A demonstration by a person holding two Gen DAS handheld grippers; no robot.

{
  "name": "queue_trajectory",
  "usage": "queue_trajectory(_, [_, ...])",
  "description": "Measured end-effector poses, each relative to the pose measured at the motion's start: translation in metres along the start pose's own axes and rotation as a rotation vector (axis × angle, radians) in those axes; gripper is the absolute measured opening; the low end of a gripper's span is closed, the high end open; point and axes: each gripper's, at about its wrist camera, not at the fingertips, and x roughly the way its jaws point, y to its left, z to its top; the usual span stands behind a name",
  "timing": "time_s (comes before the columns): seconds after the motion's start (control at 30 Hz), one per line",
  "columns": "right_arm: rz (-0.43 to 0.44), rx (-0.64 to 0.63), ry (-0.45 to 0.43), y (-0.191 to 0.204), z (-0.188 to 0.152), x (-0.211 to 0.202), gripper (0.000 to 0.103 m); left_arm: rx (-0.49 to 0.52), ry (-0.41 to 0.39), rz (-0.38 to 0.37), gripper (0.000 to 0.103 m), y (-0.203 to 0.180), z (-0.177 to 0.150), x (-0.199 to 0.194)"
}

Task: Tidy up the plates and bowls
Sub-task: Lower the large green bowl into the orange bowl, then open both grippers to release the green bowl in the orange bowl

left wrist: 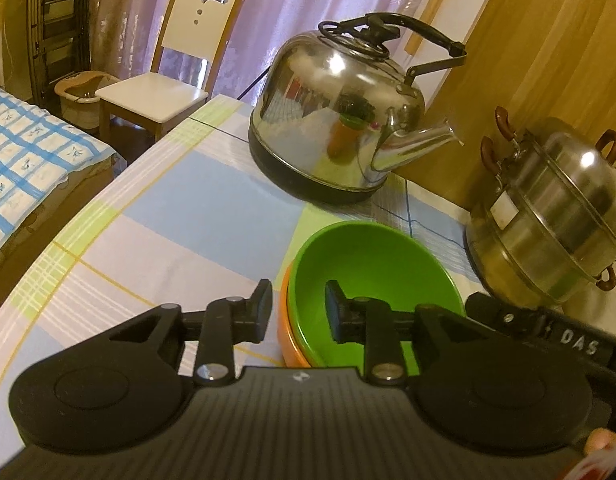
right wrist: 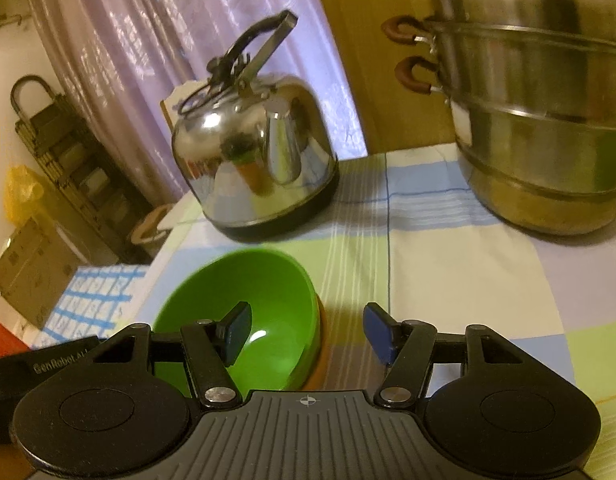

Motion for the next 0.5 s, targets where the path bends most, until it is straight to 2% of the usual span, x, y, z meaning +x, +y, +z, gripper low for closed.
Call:
queue_trajectory(0.2, [-0.025,0.004,-0.014,0.002,0.002,-0.022,0.062,0.013,-0.02,-0.011,0.04,-0.007,0.002,-0.017])
queue_trajectory(0.33, [-0.07,-0.003,-0.016,0.005,-0.002,-0.042,0.062,0.024,-0.022,-0.04,0.046,-0.017,0.001,-0.032])
queue_trajectory(0.4, [-0.096,-0.015,-0.019,0.007,-0.006,-0.053,0.062,0.046,-0.026,-0.05,0.056,-0.024,-0.002,-0.041])
queue_trajectory(0.5, [-0.138,-0.007,-0.014,0.005,-0.019,-0.074,0.063,0.087,-0.024,-0.068,0.061,-0.036,-0.009,-0.054])
